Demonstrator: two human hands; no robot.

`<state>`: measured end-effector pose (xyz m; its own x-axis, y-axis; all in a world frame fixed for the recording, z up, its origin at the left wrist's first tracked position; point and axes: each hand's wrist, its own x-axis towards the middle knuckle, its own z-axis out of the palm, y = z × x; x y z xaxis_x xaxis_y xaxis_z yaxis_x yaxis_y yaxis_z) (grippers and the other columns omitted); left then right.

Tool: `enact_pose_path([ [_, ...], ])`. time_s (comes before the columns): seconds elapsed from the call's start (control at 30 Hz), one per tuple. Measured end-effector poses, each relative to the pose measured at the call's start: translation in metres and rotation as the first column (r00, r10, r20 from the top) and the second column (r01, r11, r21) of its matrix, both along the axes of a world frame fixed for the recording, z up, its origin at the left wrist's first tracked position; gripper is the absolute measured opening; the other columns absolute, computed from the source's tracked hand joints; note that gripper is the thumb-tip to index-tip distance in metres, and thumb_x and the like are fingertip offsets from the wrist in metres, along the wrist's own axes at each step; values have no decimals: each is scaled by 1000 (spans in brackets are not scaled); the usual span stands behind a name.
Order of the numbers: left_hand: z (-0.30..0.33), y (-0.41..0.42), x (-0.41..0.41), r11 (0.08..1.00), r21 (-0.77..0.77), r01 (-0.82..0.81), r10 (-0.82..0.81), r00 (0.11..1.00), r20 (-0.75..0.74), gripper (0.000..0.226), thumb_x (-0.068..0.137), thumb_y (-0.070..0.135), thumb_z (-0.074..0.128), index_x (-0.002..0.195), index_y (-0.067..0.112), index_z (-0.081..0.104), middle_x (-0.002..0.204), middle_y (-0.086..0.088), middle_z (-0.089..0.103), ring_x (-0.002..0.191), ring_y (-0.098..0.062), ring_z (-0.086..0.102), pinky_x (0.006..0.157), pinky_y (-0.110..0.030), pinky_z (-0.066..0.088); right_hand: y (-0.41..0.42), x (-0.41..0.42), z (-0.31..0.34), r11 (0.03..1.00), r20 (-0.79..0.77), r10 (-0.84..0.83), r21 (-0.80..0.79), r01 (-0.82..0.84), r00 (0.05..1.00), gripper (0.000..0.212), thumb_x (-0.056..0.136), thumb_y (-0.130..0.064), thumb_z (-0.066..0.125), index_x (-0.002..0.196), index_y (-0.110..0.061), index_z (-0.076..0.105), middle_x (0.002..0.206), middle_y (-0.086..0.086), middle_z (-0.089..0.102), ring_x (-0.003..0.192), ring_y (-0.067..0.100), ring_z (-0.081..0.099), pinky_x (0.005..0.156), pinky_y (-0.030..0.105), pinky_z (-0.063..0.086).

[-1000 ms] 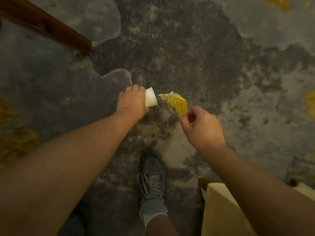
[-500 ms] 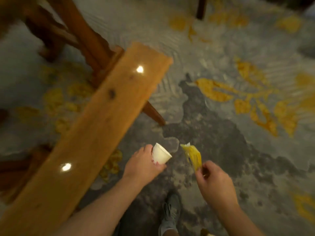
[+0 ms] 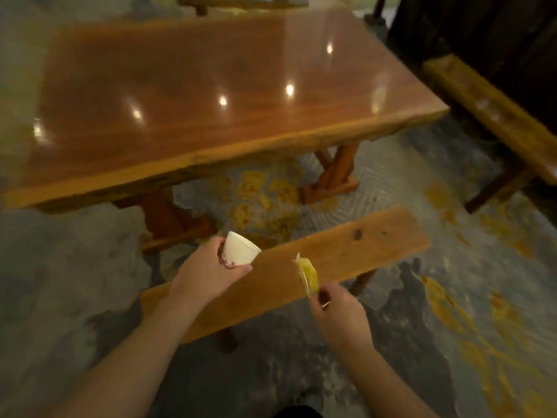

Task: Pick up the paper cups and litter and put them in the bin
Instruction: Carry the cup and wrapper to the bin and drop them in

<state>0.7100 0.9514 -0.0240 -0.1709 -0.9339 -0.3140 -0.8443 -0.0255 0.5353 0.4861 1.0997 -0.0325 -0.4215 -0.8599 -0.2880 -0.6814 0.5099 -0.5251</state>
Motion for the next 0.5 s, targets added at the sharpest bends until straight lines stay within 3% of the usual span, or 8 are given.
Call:
enact_pose_path([
  [0.17, 18, -23, 193, 985, -30, -169, 166, 984, -68, 81, 65, 67, 78, 130, 29, 49, 126, 4, 60, 99, -14, 59, 76, -35, 55, -62, 149, 35, 987, -92, 158, -21, -161, 983, 22, 91, -42, 63, 75, -28, 57, 69, -9, 61, 61, 6, 58, 55, 31, 52],
  [0.33, 32, -55, 412, 953, -41, -302, 299, 952, -65, 80, 60, 71, 77, 124, 29, 54, 120, 2, 63, 98, -19, 62, 78, -40, 54, -127, 331, 50, 974, -51, 228, 24, -227, 972, 26, 90, -41, 65, 69, -28, 55, 59, -9, 62, 53, 3, 60, 41, 14, 38],
  [0.5, 58, -72, 587, 909, -18, -416, 416, 909, -15, 85, 59, 76, 72, 124, 24, 55, 119, -2, 62, 99, -23, 61, 82, -39, 52, -184, 496, 72, 926, -49, 375, 65, -372, 926, 24, 91, -38, 65, 71, -31, 56, 61, -8, 61, 52, 3, 60, 44, 14, 39],
])
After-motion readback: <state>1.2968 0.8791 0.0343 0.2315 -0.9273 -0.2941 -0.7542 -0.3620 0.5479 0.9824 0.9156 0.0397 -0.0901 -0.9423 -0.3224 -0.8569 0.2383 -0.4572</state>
